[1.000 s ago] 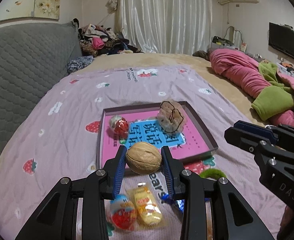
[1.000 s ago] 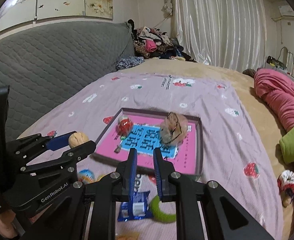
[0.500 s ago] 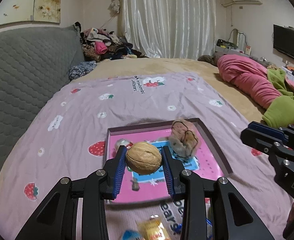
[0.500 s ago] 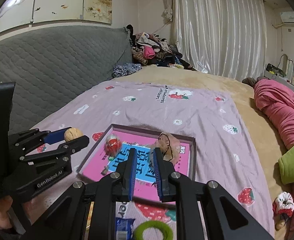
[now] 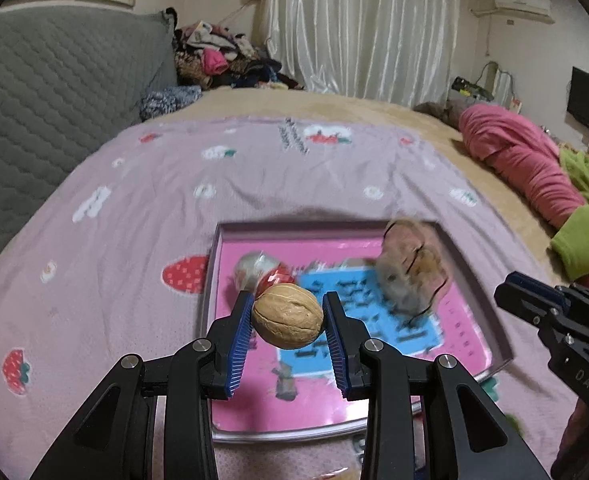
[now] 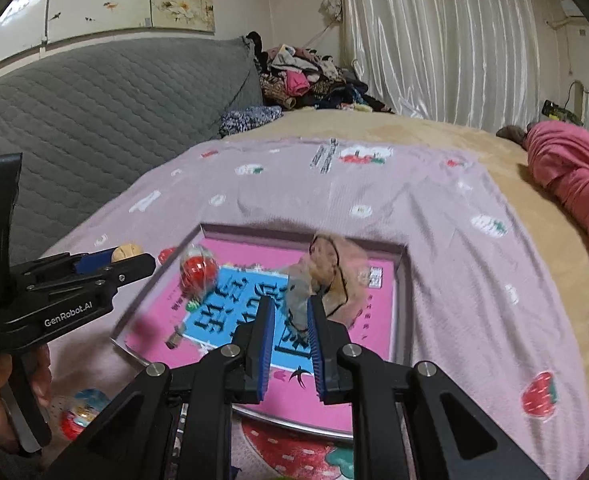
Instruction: Organize objects
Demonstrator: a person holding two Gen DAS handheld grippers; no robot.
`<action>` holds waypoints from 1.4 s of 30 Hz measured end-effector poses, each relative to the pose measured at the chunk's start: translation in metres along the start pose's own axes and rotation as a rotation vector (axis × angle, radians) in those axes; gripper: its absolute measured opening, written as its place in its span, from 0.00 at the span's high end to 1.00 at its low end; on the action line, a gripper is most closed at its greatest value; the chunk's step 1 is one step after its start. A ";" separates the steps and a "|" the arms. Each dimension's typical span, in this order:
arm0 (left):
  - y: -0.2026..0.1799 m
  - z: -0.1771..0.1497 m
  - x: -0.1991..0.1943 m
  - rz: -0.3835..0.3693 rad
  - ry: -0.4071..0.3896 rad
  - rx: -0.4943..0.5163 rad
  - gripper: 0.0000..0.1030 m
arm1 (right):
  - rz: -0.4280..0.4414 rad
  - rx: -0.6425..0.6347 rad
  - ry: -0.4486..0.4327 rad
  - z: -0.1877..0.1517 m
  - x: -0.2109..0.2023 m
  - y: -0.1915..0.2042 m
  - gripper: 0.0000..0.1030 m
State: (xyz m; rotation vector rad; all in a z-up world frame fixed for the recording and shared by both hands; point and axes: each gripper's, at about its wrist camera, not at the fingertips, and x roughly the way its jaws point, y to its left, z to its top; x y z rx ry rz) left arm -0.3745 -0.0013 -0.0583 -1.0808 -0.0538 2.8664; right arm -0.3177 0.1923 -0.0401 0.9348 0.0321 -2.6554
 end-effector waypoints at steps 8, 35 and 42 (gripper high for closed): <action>0.007 -0.013 0.034 -0.010 0.077 0.023 0.65 | -0.002 -0.017 0.045 -0.013 0.038 0.001 0.83; 0.025 -0.030 0.080 -0.067 0.254 -0.050 0.48 | -0.035 -0.043 0.112 -0.023 0.060 0.007 0.83; 0.028 -0.026 0.073 -0.064 0.237 -0.061 0.45 | -0.036 -0.040 0.103 -0.022 0.058 0.007 0.83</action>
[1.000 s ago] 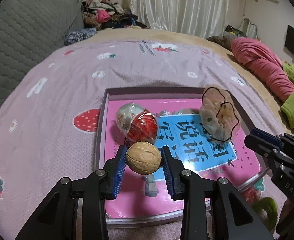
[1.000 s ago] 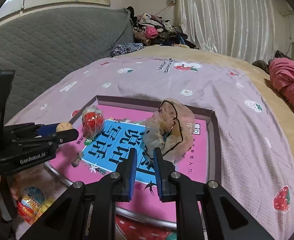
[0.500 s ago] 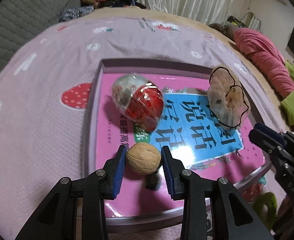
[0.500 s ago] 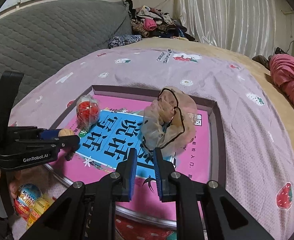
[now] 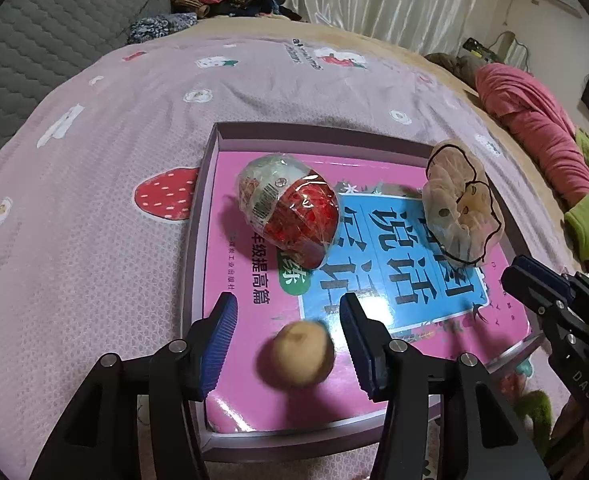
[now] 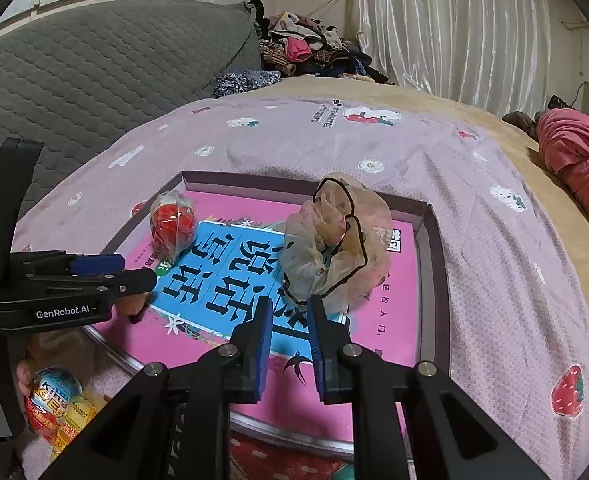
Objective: Organize objects
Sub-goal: 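Open the left tool to drop the walnut into the pink tray, then withdraw both open tools from the tray back toward the snacks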
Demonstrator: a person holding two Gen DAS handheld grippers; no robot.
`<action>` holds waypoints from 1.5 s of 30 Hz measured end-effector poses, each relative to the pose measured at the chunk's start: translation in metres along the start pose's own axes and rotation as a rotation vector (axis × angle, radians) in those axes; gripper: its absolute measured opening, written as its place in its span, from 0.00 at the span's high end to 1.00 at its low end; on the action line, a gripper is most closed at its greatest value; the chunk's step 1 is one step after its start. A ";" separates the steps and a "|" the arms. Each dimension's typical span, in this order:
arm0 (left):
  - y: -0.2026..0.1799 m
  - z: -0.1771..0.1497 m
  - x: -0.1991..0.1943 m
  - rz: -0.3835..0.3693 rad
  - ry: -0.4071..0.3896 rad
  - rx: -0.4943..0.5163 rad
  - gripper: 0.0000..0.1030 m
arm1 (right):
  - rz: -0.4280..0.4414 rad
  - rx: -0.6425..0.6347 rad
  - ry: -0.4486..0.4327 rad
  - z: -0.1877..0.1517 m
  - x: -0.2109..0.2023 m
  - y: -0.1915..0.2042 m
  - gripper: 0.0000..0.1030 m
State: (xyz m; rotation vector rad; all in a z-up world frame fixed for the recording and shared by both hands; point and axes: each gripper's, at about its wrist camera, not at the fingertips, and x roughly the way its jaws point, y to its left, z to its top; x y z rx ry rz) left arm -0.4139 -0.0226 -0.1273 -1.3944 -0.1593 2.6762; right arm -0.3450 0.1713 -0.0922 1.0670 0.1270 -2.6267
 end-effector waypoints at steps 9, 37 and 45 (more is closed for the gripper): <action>-0.001 0.002 -0.017 -0.004 -0.042 -0.004 0.33 | -0.004 0.001 -0.023 0.003 -0.011 0.000 0.78; -0.009 -0.033 -0.160 0.056 -0.225 0.039 0.23 | -0.052 0.014 -0.116 -0.023 -0.151 0.021 0.40; -0.013 -0.065 -0.177 0.093 -0.171 0.057 0.23 | -0.057 0.027 -0.116 -0.031 -0.183 0.030 0.38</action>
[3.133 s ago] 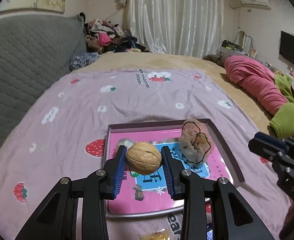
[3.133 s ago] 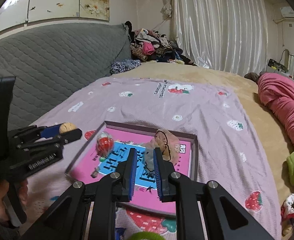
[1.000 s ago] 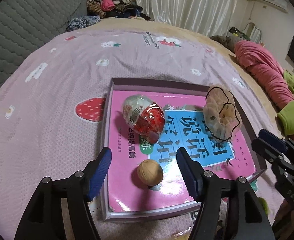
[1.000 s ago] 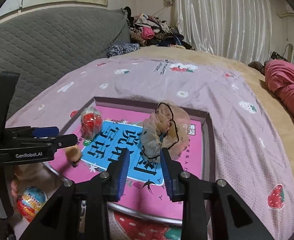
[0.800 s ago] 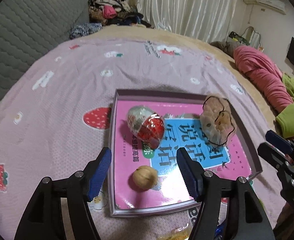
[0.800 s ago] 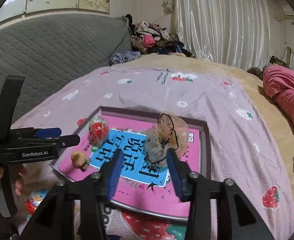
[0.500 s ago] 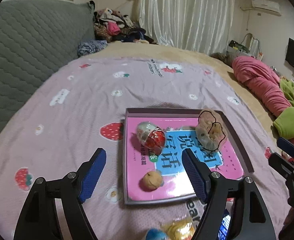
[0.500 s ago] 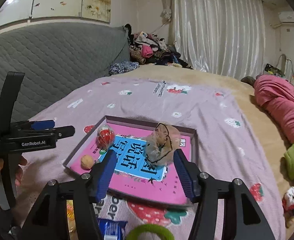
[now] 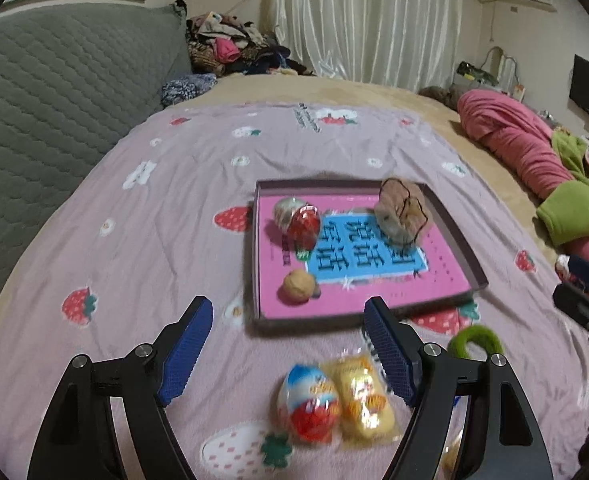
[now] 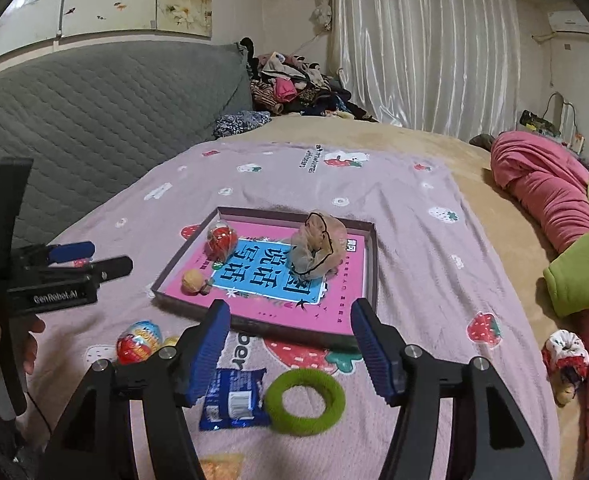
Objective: Organize objects
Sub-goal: 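Withdraw both open tools from the tray back toward the snacks, then move the left tool to the blue-red wrapped egg while the right tool approaches the green fuzzy ring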
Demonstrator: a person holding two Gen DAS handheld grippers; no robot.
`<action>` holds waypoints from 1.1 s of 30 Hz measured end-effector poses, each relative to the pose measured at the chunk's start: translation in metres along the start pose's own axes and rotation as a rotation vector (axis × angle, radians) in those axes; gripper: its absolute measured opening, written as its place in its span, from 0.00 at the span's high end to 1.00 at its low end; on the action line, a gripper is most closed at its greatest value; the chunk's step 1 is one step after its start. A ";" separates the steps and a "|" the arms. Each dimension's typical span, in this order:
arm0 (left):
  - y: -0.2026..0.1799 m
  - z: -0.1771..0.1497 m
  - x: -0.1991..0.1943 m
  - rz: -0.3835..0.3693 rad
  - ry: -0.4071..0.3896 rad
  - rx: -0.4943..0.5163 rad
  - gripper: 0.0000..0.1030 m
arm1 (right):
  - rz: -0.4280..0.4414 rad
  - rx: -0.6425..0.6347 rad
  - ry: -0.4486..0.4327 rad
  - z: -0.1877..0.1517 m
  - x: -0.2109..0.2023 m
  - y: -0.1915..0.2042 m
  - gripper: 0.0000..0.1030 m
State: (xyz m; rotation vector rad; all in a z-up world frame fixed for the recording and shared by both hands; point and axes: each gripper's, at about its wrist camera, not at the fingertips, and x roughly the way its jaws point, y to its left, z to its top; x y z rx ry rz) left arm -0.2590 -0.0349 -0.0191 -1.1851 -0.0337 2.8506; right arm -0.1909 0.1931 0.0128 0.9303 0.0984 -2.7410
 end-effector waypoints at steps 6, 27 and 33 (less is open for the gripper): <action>0.004 -0.007 -0.021 0.013 0.014 -0.003 0.23 | -0.010 -0.017 -0.003 0.002 -0.021 0.012 0.37; 0.002 -0.029 -0.082 0.040 0.014 0.029 0.23 | -0.076 -0.032 -0.029 -0.002 -0.090 0.021 0.18; 0.001 -0.035 -0.084 0.044 0.025 0.030 0.23 | -0.093 -0.037 -0.019 -0.008 -0.092 0.022 0.15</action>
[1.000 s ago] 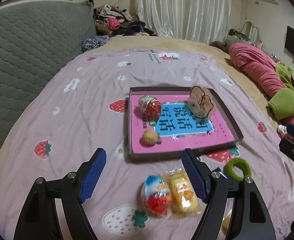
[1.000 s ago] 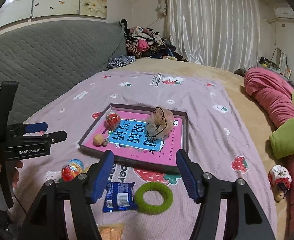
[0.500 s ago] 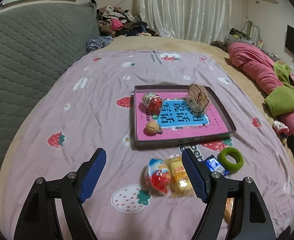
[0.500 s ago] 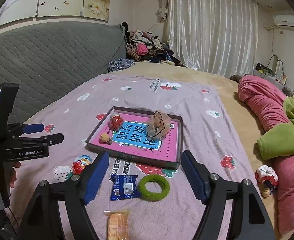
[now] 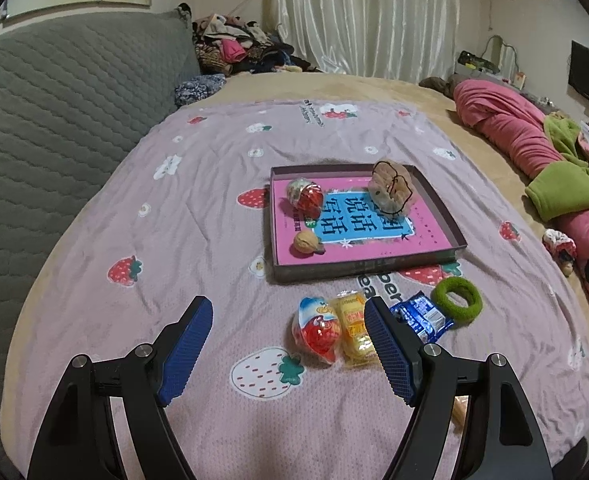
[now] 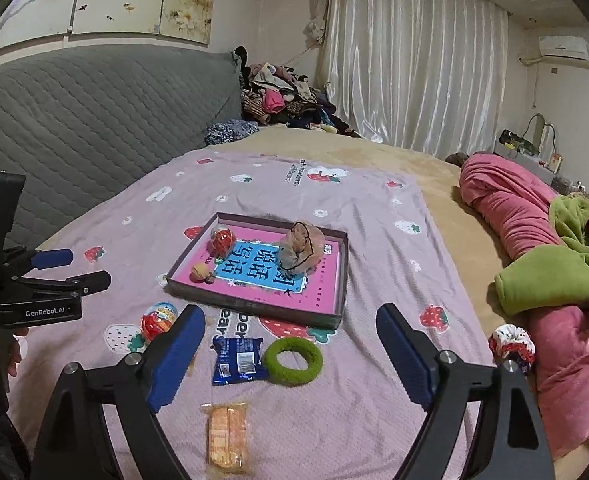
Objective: Organize objects
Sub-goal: 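Move the left tool to the blue-red wrapped egg while the right tool approaches the green fuzzy ring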
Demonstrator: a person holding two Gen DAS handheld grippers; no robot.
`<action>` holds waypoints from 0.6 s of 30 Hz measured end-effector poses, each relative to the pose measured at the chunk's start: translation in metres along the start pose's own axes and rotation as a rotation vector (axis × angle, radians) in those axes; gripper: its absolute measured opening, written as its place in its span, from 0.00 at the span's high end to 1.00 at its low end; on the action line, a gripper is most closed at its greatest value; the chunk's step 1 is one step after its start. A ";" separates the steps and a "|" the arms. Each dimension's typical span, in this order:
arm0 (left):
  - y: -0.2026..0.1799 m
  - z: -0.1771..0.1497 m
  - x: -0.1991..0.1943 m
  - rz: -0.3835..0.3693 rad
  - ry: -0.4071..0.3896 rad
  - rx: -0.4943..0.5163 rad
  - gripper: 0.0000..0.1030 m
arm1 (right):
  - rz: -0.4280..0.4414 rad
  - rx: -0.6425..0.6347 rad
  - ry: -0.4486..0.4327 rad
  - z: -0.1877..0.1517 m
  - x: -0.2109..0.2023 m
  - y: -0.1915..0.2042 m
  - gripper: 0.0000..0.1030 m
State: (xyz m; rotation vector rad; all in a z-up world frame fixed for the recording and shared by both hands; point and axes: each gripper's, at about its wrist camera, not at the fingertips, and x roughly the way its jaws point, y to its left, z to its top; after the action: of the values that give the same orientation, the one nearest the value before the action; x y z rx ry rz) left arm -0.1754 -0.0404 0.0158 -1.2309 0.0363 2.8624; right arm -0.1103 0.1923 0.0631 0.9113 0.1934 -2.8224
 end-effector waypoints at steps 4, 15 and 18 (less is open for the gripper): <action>-0.001 -0.005 0.007 0.001 0.016 0.001 0.23 | -0.005 0.006 0.017 -0.005 0.006 -0.002 0.15; 0.000 -0.017 0.037 -0.002 0.072 -0.008 0.23 | -0.022 0.013 0.072 -0.023 0.030 -0.009 0.15; -0.001 -0.022 0.046 -0.002 0.082 -0.007 0.23 | -0.021 0.018 0.080 -0.027 0.036 -0.011 0.15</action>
State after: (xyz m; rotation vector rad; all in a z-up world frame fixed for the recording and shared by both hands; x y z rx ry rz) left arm -0.1914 -0.0394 -0.0331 -1.3479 0.0258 2.8112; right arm -0.1258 0.2030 0.0208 1.0324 0.1896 -2.8131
